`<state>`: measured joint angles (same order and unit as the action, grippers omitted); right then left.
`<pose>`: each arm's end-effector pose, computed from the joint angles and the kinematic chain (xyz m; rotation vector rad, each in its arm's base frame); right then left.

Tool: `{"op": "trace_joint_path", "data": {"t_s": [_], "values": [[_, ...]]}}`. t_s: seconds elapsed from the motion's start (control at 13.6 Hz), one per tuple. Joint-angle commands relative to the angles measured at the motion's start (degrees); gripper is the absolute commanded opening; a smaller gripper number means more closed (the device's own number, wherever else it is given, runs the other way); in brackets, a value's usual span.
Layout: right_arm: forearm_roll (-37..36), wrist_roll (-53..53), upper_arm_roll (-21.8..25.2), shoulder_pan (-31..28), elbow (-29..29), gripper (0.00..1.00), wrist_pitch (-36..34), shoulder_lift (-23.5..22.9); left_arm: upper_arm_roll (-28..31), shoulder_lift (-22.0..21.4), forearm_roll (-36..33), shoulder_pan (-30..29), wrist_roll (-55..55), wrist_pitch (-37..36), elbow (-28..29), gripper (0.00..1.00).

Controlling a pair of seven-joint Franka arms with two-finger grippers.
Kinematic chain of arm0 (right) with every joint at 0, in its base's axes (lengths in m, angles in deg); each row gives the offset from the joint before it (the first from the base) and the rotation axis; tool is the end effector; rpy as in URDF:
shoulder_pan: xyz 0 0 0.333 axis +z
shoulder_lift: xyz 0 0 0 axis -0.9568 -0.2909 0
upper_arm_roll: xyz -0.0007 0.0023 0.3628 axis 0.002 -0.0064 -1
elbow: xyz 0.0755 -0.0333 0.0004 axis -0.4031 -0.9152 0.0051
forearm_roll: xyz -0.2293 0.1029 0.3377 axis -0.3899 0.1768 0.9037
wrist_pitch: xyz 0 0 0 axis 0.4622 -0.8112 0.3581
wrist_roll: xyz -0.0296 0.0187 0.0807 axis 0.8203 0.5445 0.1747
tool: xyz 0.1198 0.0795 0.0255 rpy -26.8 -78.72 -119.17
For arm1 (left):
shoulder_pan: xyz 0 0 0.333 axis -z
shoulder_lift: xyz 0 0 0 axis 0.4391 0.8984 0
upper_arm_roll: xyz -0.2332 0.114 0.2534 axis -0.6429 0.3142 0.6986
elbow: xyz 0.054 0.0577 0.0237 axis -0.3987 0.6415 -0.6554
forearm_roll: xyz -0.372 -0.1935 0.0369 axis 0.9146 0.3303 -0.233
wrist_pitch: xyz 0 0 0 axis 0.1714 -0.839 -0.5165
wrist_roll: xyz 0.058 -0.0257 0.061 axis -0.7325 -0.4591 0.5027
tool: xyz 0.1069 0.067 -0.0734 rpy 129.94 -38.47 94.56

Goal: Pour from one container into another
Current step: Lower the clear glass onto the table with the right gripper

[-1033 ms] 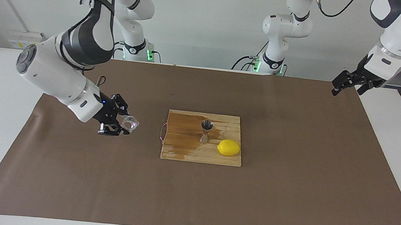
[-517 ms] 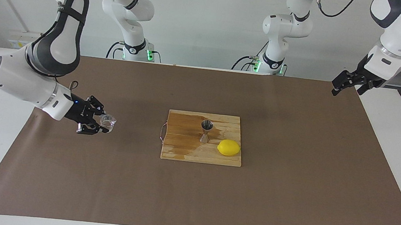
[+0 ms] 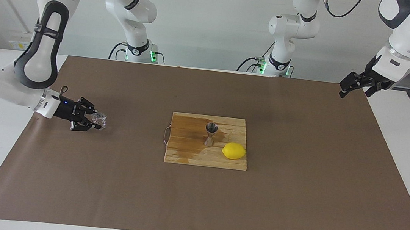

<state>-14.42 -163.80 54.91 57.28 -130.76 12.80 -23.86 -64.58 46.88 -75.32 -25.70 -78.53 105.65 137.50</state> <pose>0.6059 -0.1409 0.2892 -1.6147 -1.8480 -0.6837 0.5799 0.0164 0.6325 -3.1225 -0.0980 0.0957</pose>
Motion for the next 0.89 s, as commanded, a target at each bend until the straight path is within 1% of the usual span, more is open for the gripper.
{"op": "trace_joint_path", "data": {"t_s": [0.0,0.22,0.37,0.52,0.59,0.66,0.74,0.81], "values": [[3.4,-1.2,-0.7,-1.7,-0.8,0.35,0.8,-0.4,-0.3,-1.4,0.0,-0.5,0.1,-0.1,1.4,1.0],[6.7,-1.4,-0.6,-2.5,-0.4,0.36,3.5,-1.7,-0.3,-1.4,0.1,-0.5,0.1,-0.1,1.4,1.0],[6.9,-3.3,-0.6,-1.9,0.7,0.38,3.9,-3.1,-0.3,-1.4,0.1,-0.5,0.1,-0.1,1.4,1.0],[6.8,-4.8,-0.6,-1.9,0.9,0.39,5.2,-3.4,-0.3,-1.4,0.0,-0.5,0.1,-0.1,1.4,1.0],[6.9,-5.1,-0.6,-1.8,0.9,0.4,5.3,-3.4,-0.3,-1.4,0.0,-0.5,0.2,-0.1,1.4,1.0],[6.9,-5.1,-0.6,-1.8,0.9,0.44,5.4,-3.5,-0.3,-1.4,0.0,-0.5,0.1,-0.1,1.4,1.0],[6.9,-5.1,-0.6,-1.7,0.8,0.52,5.4,-3.6,-0.3,-1.4,0.0,-0.5,0.1,-0.1,1.4,1.0],[6.9,-4.9,-0.6,-1.7,0.8,0.85,5.5,-3.7,-0.3,-1.4,0.0,-0.5,0.1,-0.1,1.4,1.0]]}}
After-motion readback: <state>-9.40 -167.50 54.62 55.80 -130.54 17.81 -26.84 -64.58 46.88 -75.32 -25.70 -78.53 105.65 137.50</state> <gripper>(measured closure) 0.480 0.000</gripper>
